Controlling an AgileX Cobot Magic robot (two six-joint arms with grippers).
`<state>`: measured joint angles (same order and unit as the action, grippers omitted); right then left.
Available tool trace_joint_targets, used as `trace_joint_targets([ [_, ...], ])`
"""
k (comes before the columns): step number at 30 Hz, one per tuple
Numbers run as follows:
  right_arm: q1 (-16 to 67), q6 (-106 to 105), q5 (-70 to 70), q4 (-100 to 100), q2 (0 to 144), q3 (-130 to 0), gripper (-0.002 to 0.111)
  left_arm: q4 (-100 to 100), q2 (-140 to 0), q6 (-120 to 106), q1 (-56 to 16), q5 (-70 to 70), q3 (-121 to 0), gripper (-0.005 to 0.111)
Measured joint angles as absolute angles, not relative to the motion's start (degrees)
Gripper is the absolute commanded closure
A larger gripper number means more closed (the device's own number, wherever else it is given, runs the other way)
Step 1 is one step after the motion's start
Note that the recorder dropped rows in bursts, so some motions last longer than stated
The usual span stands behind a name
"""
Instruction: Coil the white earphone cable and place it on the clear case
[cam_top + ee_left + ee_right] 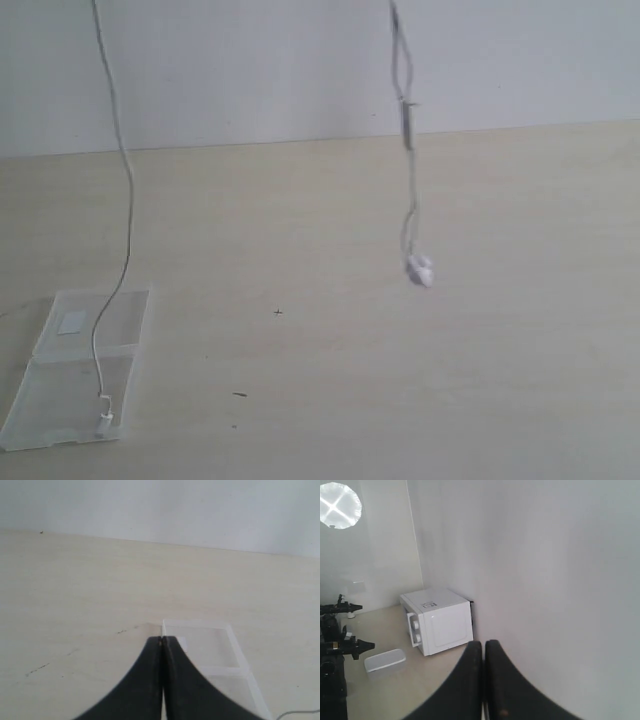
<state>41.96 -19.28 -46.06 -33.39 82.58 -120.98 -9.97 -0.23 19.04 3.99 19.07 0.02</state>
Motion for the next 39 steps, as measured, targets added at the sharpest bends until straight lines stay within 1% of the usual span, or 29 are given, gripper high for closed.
trace_joint_targets([
  [11, 41.96, -19.28, -44.95, -34.09, 78.12, -121.08, 0.108, -13.92, -0.23, 19.04, 3.99, 19.07, 0.02, 0.107],
  [23, 41.96, -20.84, -46.37, -36.85, 76.73, -121.08, 0.108, -17.32, -0.23, 18.93, 3.99, 18.63, 0.02, 0.107],
  [28, 41.96, -23.51, -46.37, -39.53, 75.09, -121.08, 0.108, -17.53, -0.23, 18.93, 3.99, 12.49, 0.02, 0.107],
  [33, 41.96, -23.97, -46.14, -39.68, 74.16, -121.08, 0.108, -17.67, -0.23, 19.03, 3.99, 0.71, 0.02, 0.107],
  [35, 41.96, -24.11, -46.04, -39.68, 74.16, -121.08, 0.108, -17.77, -0.23, 19.01, 3.99, -2.02, 0.02, 0.107],
  [39, 41.96, -24.14, -46.12, -39.68, 74.16, -121.08, 0.108, -17.87, -0.23, 19.01, 3.99, -3.29, 0.02, 0.107],
])
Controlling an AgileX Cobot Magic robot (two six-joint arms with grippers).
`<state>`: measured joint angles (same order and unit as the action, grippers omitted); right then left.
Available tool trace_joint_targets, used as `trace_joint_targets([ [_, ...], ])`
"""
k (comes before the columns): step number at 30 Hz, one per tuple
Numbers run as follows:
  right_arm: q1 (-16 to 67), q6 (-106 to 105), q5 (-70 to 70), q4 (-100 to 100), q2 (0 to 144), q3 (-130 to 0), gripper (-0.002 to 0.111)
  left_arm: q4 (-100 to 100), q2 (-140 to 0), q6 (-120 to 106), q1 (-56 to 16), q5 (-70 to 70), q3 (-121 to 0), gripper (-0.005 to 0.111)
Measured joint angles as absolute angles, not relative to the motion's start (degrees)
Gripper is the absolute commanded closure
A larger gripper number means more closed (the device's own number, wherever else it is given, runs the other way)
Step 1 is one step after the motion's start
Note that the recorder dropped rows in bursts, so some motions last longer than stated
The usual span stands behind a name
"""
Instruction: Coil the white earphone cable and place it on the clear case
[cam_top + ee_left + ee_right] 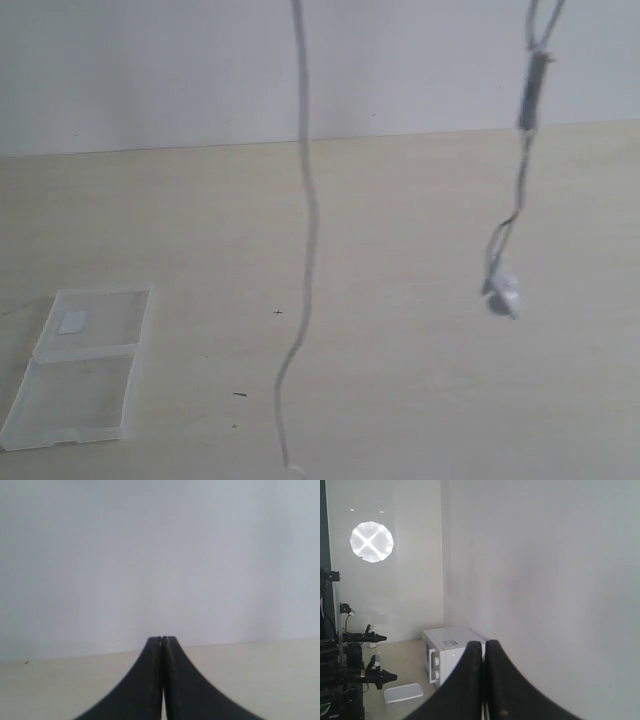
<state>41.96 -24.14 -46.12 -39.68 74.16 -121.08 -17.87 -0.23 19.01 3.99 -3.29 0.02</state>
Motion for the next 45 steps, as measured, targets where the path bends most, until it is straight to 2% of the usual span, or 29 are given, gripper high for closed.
trace_joint_targets([
  [4, 41.96, -24.14, -46.02, -39.68, 74.16, -121.08, 0.108, -19.11, -0.23, 18.09, 3.99, -3.45, 0.02, 0.107],
  [15, 41.96, -24.14, -48.1, -39.68, 74.16, -121.08, 0.108, -40.39, -0.23, -5.78, 3.99, -3.96, 0.02, 0.107],
  [19, 41.96, -24.14, -49.37, -39.01, 74.16, -121.08, 0.108, -41.54, -0.23, -6.0, 3.99, -5.47, 0.02, 0.107],
  [22, 41.96, -23.88, -49.63, -38.31, 74.16, -121.08, 0.108, -39.95, -0.23, 6.64, 3.99, -12.53, 0.13, 0.107],
  [23, 41.96, -23.64, -49.85, -37.87, 74.16, -121.08, 0.108, -39.17, -0.23, 18.16, 3.99, -19.44, 0.13, 0.107],
  [29, 41.96, -23.21, -50.34, -37.75, 74.16, -121.08, 0.108, -36.81, -0.23, 52.49, 3.99, -47.69, 0.13, 0.107],
  [32, 41.96, -23.17, -50.73, -37.65, 74.16, -121.08, 0.108, -32.26, -0.23, 64.96, 3.99, -50.05, 0.13, 0.107],
  [37, 41.96, -23.17, -48.85, -37.65, 74.16, -121.08, 0.108, -25.32, -0.23, 72.57, 3.99, -50.73, 0.13, 0.107],
  [45, 41.96, -25.0, -39.01, -42.94, 75.53, -121.08, 0.108, -29.15, -0.99, 81.01, 3.99, -44.12, -2.67, 0.107],
])
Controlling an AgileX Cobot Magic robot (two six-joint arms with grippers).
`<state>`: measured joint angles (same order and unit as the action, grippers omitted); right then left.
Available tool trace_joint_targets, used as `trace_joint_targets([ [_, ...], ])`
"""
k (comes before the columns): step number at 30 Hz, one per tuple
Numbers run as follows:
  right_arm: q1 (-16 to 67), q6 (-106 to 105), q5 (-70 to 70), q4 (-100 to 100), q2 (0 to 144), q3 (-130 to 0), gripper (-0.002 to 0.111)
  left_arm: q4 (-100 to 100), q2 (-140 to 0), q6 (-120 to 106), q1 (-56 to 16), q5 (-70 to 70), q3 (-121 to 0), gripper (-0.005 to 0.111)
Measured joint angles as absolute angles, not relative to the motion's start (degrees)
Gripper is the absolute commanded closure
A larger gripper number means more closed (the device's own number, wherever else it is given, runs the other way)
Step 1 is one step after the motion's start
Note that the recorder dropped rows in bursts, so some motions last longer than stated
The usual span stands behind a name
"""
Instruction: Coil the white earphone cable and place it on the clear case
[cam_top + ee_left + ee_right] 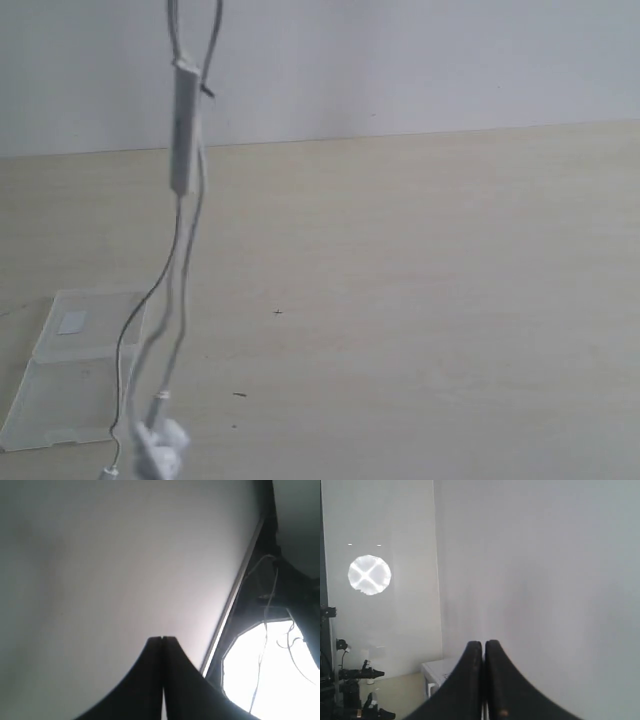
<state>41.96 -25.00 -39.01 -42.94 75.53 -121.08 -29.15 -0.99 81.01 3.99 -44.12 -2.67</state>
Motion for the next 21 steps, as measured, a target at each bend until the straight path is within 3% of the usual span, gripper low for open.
trace_joint_targets([
  [10, 41.96, -33.79, -36.59, -54.99, 80.05, -121.08, 0.108, -48.52, -21.55, 95.1, 3.99, -41.05, -31.32, 0.107],
  [21, 41.96, -35.35, -38.79, -57.74, 80.05, -121.08, 0.108, -82.08, -51.4, 120.46, 3.99, -54.1, -74.42, 0.104],
])
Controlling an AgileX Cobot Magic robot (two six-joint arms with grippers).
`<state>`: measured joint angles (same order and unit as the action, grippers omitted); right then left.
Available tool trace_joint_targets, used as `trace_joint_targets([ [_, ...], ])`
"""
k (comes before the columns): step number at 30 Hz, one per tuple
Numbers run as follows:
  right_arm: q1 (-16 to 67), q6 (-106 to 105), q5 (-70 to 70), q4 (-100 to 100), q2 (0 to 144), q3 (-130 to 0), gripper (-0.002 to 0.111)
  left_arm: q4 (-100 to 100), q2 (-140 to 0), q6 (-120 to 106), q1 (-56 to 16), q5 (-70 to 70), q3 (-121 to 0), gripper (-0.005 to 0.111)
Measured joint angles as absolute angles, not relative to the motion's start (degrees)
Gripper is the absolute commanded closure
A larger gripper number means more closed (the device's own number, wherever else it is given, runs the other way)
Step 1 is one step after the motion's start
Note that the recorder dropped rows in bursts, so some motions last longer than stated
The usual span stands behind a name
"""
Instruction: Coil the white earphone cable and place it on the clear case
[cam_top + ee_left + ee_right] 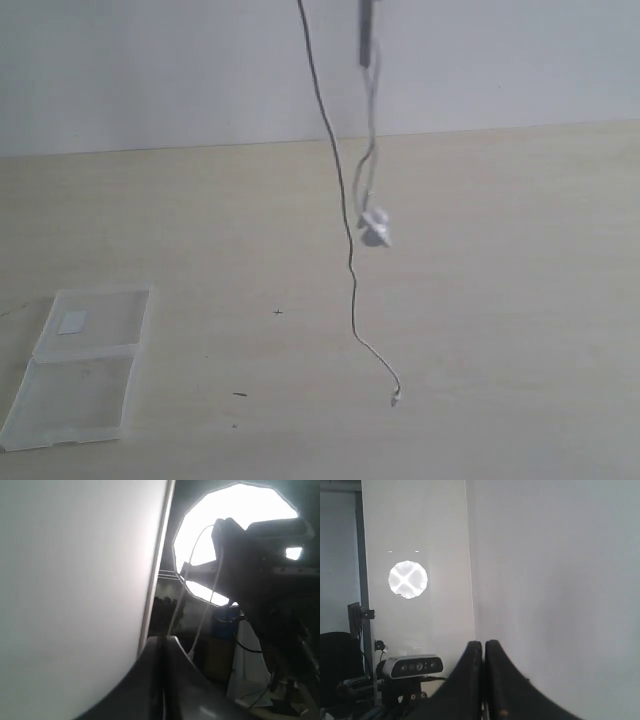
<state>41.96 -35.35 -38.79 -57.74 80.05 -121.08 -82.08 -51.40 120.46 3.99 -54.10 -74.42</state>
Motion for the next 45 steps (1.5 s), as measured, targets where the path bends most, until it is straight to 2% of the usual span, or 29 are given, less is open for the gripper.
trace_joint_targets([
  [2, 41.96, -35.35, -38.99, -57.74, 80.05, -121.08, 0.108, -82.89, -54.55, 120.95, 3.99, -56.6, -79.18, 0.095],
  [6, 41.96, -35.35, -38.98, -57.99, 80.05, -121.08, 0.108, -84.52, -59.22, 121.17, 3.99, -58.23, -86.37, 0.069],
  [8, 41.96, -35.85, -38.03, -58.68, 80.05, -121.08, 0.108, -85.05, -60.9, 121.29, 3.99, -58.51, -88.34, 0.063],
  [18, 41.96, -45.95, -35.99, -73.77, 81.94, -121.08, 0.108, -83.27, -66.34, 121.41, 3.99, -59.31, -93.23, 0.062],
  [29, 41.96, -48.19, -35.76, -76.64, 84.88, -121.08, 0.108, -81.41, -67.84, 121.41, 3.77, -64.42, -95.92, 0.062],
  [38, 41.96, -51.58, -35.66, -82.11, 86.59, -121.08, 0.108, -81.94, -70.59, 120.13, -3.13, -64.19, -95.92, 0.062],
  [45, 41.96, -51.9, -36.35, -82.53, 86.7, -121.08, 0.108, -82.66, -72.36, 117.86, -4.61, -63.55, -95.92, 0.062],
])
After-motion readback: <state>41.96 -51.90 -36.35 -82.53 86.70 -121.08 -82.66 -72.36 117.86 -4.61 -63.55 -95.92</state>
